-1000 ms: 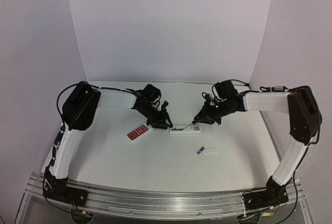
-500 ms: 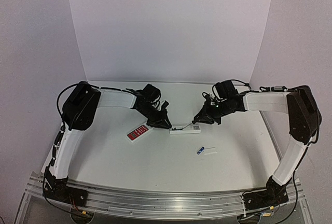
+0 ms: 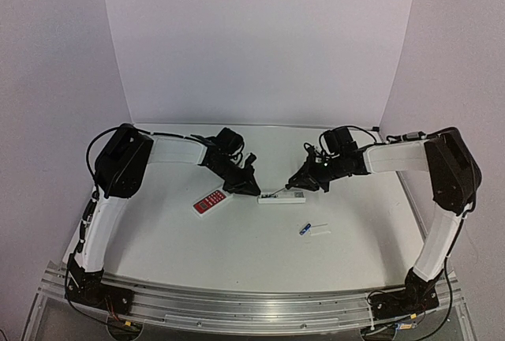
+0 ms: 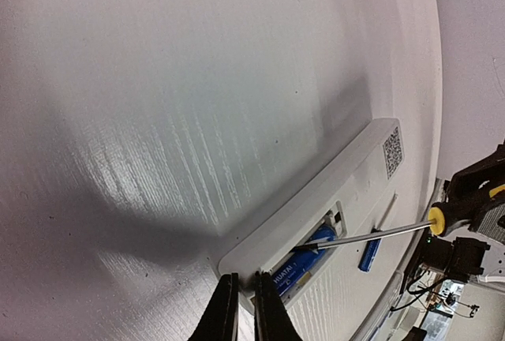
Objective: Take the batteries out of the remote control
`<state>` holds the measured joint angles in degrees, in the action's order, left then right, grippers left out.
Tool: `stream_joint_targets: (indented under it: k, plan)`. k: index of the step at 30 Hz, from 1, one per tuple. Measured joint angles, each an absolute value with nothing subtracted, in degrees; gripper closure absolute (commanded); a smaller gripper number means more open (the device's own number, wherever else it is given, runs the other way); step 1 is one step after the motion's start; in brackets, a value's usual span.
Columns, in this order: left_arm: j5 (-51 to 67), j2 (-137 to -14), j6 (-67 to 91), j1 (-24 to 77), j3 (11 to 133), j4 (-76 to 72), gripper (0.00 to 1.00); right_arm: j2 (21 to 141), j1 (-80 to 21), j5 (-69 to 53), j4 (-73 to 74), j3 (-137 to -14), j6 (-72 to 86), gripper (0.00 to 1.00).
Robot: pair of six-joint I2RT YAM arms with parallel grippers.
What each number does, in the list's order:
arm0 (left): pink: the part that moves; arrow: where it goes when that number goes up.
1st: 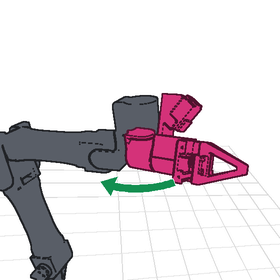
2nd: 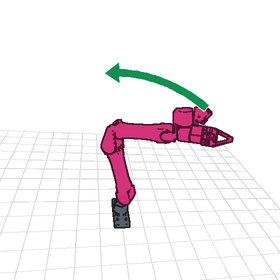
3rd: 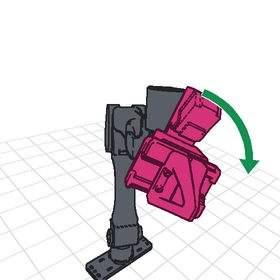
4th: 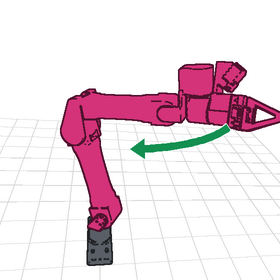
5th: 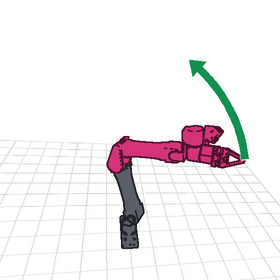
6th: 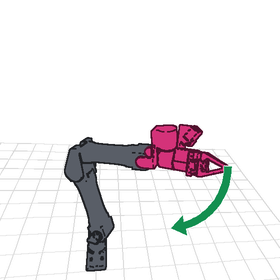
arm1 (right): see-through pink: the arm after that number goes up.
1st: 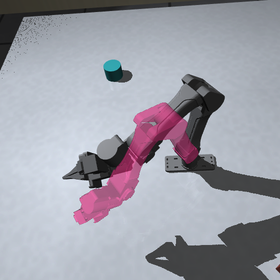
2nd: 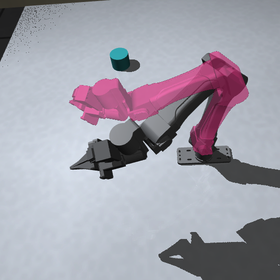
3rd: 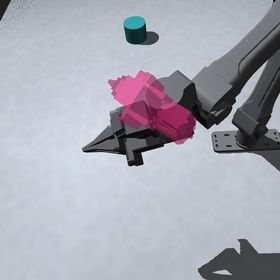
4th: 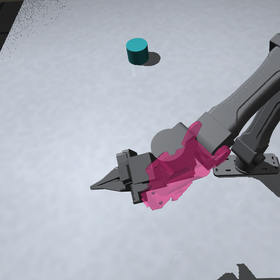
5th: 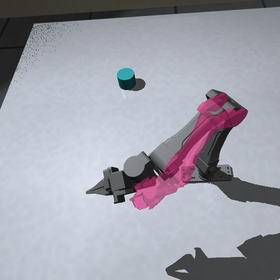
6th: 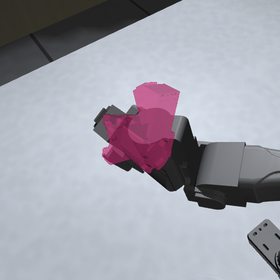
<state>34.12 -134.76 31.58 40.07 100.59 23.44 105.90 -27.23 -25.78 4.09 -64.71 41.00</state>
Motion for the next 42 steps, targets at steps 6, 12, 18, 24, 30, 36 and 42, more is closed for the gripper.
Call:
stream_joint_targets:
  k: [6, 12, 18, 24, 30, 36, 42]
  plan:
    - [34.3, -134.8, 31.6, 40.1, 100.2, 22.9, 0.93, 106.1, -27.2, -26.2, 2.4, -63.7, 41.3, 1.0]
    - [34.2, -134.7, 31.4, 40.1, 100.0, 22.5, 0.93, 105.6, -27.3, -24.4, 3.2, -63.7, 40.3, 1.0]
    - [34.1, -134.7, 30.9, 40.1, 100.0, 22.5, 0.94, 103.6, -27.4, -21.0, 6.1, -63.7, 38.4, 1.0]
    - [34.0, -134.7, 30.1, 40.2, 100.0, 22.5, 0.94, 102.4, -27.4, -20.5, 7.8, -63.7, 37.3, 1.0]
    - [34.0, -134.7, 30.0, 40.2, 100.0, 22.3, 0.95, 102.5, -27.3, -21.7, 8.1, -63.7, 37.3, 1.0]
    - [33.8, -134.7, 30.0, 40.2, 100.0, 22.0, 0.96, 103.1, -27.2, -24.1, 7.7, -63.7, 37.5, 1.0]
    - [33.2, -134.7, 30.1, 40.4, 99.8, 21.3, 0.98, 103.7, -27.2, -27.4, 7.6, -63.7, 38.7, 1.0]
